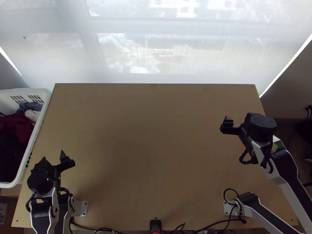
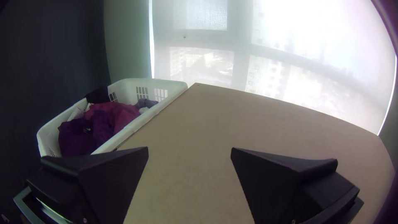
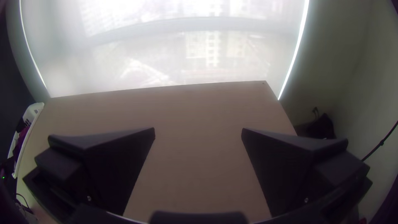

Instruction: Fold the t-shirt

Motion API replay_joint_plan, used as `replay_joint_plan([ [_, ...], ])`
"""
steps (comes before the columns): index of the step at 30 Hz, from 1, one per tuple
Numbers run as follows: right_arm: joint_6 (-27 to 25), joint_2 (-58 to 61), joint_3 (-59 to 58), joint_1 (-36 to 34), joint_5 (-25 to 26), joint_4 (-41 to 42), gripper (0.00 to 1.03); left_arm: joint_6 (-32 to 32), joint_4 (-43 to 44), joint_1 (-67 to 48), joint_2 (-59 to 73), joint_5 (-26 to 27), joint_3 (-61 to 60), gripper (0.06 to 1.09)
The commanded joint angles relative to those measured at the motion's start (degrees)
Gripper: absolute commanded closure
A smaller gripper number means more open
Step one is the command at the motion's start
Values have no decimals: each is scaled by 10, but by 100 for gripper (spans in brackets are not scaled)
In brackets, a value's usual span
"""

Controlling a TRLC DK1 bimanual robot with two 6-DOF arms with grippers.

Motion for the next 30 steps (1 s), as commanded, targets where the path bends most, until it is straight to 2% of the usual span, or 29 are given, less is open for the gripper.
replay_joint_plan([
  [1,3,81,72,31,1,-41,5,0,0,0,0,0,1,11],
  [9,-16,103,93,30,13,-63,5,13,-1,-8,0,0,1,11],
  [11,-14,105,88,28,15,-63,5,71,5,-7,-1,-1,2,11],
  [13,-13,104,86,25,15,-64,5,195,10,-16,0,1,-1,11],
  [14,-13,104,86,23,16,-67,5,220,9,-20,0,0,-2,11],
  [17,-15,100,87,15,18,-70,5,238,-12,-24,-1,0,-1,11],
  [20,-16,100,87,13,18,-73,5,222,16,-35,2,-1,-4,11],
  [23,-16,94,84,12,18,-75,5,171,49,-15,42,-9,23,11],
  [30,-16,79,62,9,18,-75,5,113,63,7,347,-8,196,11],
])
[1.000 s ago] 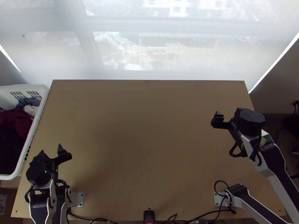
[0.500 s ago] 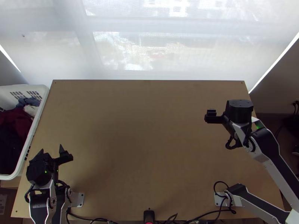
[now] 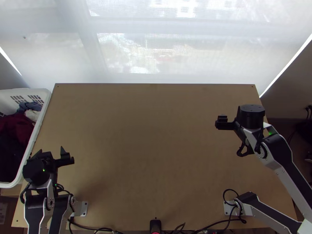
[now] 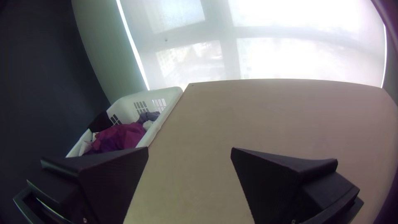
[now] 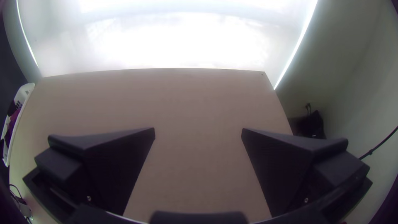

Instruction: Fold the t-shirt

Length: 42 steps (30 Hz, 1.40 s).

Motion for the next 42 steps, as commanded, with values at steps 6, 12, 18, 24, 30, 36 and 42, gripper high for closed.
replay_joint_plan([
  [6,0,-14,-15,-3,1,-3,5,-123,61,164,393,35,246,10],
  [12,-1,-24,-20,-4,1,-10,5,-213,-17,300,627,34,433,11],
  [18,-4,-25,-20,-3,1,-15,5,-162,-73,371,813,34,586,11],
  [24,-12,-25,-17,-1,1,-27,5,-161,-84,401,963,34,665,11],
  [30,-19,-25,-16,5,7,-40,5,-155,-58,426,1072,18,722,10],
  [36,-26,-20,-11,12,15,-56,5,-173,-49,435,1148,-10,783,11],
  [42,-32,-19,-6,14,22,-69,5,-188,-49,430,1199,-15,812,18],
])
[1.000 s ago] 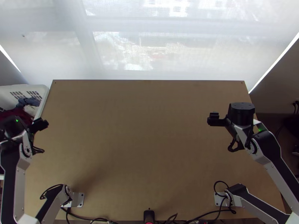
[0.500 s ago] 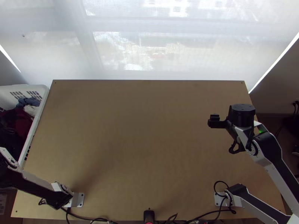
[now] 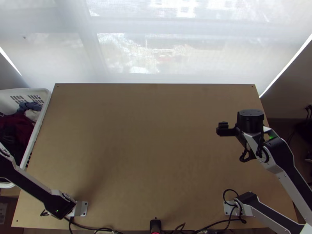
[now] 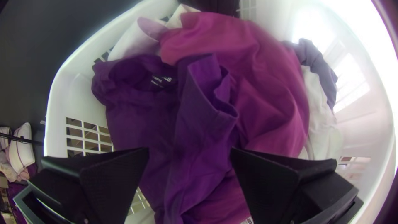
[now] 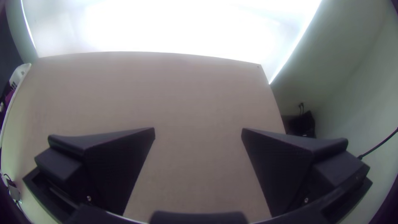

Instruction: Fold the t-shirt

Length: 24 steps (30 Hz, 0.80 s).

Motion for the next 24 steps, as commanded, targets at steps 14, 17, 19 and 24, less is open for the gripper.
replay_joint_plan([
  [14,-6,-6,4,-8,10,-22,5,-18,-12,-6,-27,67,-12,105],
  [17,-6,-9,-2,-8,10,-19,5,-19,-13,-5,-117,121,-55,105],
  [19,-7,-10,-5,-8,10,-18,5,-38,-20,-7,-188,143,-79,105],
  [24,-9,-21,-5,0,10,-16,5,-72,-68,-26,-338,162,-88,105],
])
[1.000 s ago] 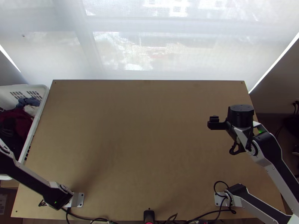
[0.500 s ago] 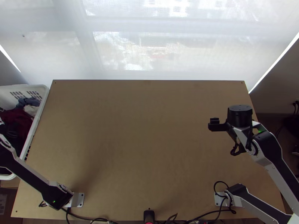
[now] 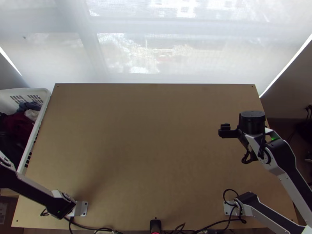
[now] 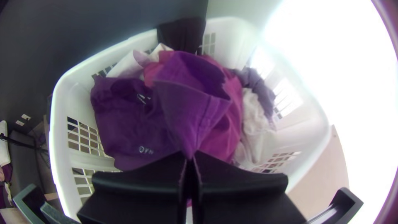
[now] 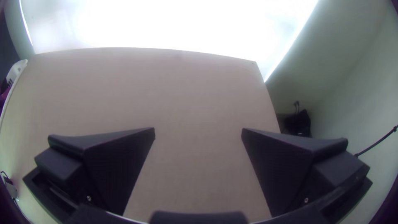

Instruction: Fold the t-shirt

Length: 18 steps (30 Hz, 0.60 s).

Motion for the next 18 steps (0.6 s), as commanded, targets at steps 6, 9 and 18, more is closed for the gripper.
replay_joint_plan([
  [6,-4,-33,-5,14,-1,3,5,-34,-63,-79,-338,61,1,105],
  [9,-5,-44,-7,16,-1,3,5,-33,-64,-125,-389,60,49,105],
  [18,-6,-64,-6,19,-1,3,5,-34,-72,-274,-384,60,321,105],
])
